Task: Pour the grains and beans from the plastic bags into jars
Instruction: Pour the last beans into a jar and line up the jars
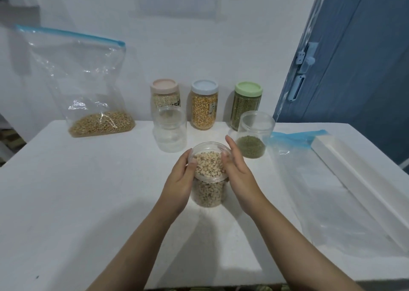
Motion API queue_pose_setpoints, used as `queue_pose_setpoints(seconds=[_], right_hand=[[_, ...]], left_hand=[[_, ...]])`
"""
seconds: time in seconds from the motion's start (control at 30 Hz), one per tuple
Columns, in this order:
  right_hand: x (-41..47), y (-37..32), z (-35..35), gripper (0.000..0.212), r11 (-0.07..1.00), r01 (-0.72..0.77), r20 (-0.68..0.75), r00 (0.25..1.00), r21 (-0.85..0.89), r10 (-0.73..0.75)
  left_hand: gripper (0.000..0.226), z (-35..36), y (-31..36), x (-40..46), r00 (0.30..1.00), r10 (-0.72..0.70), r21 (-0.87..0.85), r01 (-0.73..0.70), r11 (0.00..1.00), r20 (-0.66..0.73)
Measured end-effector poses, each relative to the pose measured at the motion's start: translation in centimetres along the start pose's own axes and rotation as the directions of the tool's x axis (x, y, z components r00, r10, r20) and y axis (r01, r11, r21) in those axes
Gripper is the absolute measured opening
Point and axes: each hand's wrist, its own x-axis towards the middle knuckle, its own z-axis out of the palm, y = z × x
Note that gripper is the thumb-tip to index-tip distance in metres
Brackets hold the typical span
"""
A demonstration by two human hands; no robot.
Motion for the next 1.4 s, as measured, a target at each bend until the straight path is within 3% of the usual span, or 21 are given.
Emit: queue_pose_setpoints(seconds=[0.17,0.3,0.37,0.47,0.67,0.77,0.9,1.13,1.27,1.4], right_hand=[[0.7,0.1,0.5,0.036,0.998,-0.052,-0.063,0.997,0.045,0.055],[1.2,-0.2,0.6,0.03,0.995,-0.066,-0.088,0.993,0.079,0.073],[1.5,0.1,0.7,0.024,0.986,-0.089,-0.115,0.988,0.138,0.105],[1.5,0.9,0.9,0.022,0.963,-0.103,-0.171,0.974,0.249,0.148],[1.5,1.4,0.9,0.039,0.955,-0.062,-0.155,0.982,0.289,0.11],[1.5,1.5,0.9,0.023,0.97,-0.062,-0.155,0.983,0.237,0.1],[1.8,0.9,1.0,0.03,0.985,-0.076,-0.119,0.988,0.154,0.094],[2.6,-0.2,0.5,0.029,0.96,-0.181,-0.083,0.976,0.214,0.203],[2.9,-0.2,0.2,0.028,0.938,-0.209,-0.039,0.973,0.276,0.229],[2.7,0.0,0.4,0.025,0.931,-0.191,-0.105,0.967,0.31,0.233]], left_hand=[[0.036,-0.4,-0.4,-0.2,0.992,0.044,-0.001,-0.044,0.999,0.116],[0.069,-0.6,-1.3,0.0,0.99,0.074,0.042,-0.08,0.996,0.122],[0.075,-0.5,-1.8,0.1,0.993,0.067,0.064,-0.073,0.995,0.096],[0.067,-0.5,-2.2,0.0,0.999,0.042,0.048,-0.044,0.998,0.025],[0.06,-0.5,-2.2,0.0,0.998,0.053,0.023,-0.054,0.998,0.044],[0.064,-0.5,-2.7,0.3,0.997,0.073,0.043,-0.074,0.996,0.022],[0.057,-0.4,-2.5,0.5,0.994,0.083,-0.008,-0.083,0.997,0.076],[0.045,-0.1,-1.6,0.5,0.989,0.127,0.03,-0.129,0.991,0.071],[0.031,0.6,-1.6,0.3,0.991,0.124,-0.069,-0.121,0.99,0.041],[0.032,0.8,-2.2,0.1,0.995,0.098,-0.14,-0.095,0.986,0.012]])
